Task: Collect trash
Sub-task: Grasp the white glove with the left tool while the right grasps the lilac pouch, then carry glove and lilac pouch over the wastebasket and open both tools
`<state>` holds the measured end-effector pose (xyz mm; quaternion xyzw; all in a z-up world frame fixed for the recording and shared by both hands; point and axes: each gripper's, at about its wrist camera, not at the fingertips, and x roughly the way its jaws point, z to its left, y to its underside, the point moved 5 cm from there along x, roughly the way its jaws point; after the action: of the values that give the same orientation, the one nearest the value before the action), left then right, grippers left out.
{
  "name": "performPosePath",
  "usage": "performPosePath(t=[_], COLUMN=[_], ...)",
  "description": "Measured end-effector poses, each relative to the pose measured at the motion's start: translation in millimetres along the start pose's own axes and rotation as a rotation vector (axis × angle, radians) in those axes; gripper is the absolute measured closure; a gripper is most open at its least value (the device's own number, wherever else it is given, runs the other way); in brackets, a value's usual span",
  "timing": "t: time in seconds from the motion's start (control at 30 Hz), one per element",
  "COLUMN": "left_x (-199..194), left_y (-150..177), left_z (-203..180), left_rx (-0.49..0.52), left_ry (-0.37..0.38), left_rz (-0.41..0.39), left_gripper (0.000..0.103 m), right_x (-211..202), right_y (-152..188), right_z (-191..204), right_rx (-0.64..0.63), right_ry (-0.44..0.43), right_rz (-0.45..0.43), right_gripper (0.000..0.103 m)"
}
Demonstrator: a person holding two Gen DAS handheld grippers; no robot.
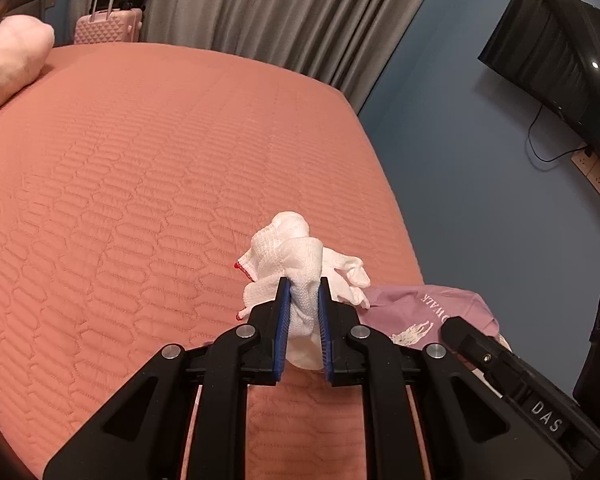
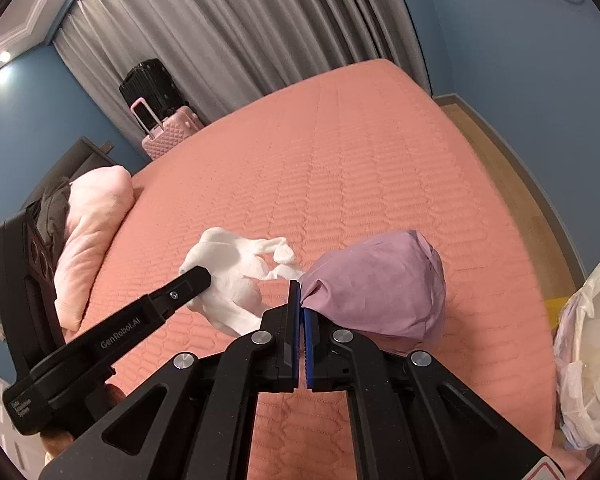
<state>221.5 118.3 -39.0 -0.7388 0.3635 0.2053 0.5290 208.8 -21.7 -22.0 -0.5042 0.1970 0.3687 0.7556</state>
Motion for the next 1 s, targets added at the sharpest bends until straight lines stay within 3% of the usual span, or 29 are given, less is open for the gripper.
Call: performPosePath(t=[0.27, 0.63, 1.0], left_x=[-32.5, -44.6, -35.5], left_y=[13.8, 39.5, 67.2], left_z=[-63.3, -143.2, -217.0], left_rx=[0.076, 0.205, 0.317], left_ry=[0.049, 0.122, 0.179], left_rz=[-0.033, -0.028, 0.016], left_gripper=[0.089, 0.089, 0.089], right_x=[-81.4, -176.1, -230.8], right_y=[-14.2, -5.4, 5.9], right_z=[-12.6, -70.1, -140.5], right_rx=[0.000, 0.059, 0.156], right_ry=[0.019, 0.089, 0.159], right_rz=[-0.114, -0.222, -0.286], right_gripper=[0.101, 0.101, 0.101])
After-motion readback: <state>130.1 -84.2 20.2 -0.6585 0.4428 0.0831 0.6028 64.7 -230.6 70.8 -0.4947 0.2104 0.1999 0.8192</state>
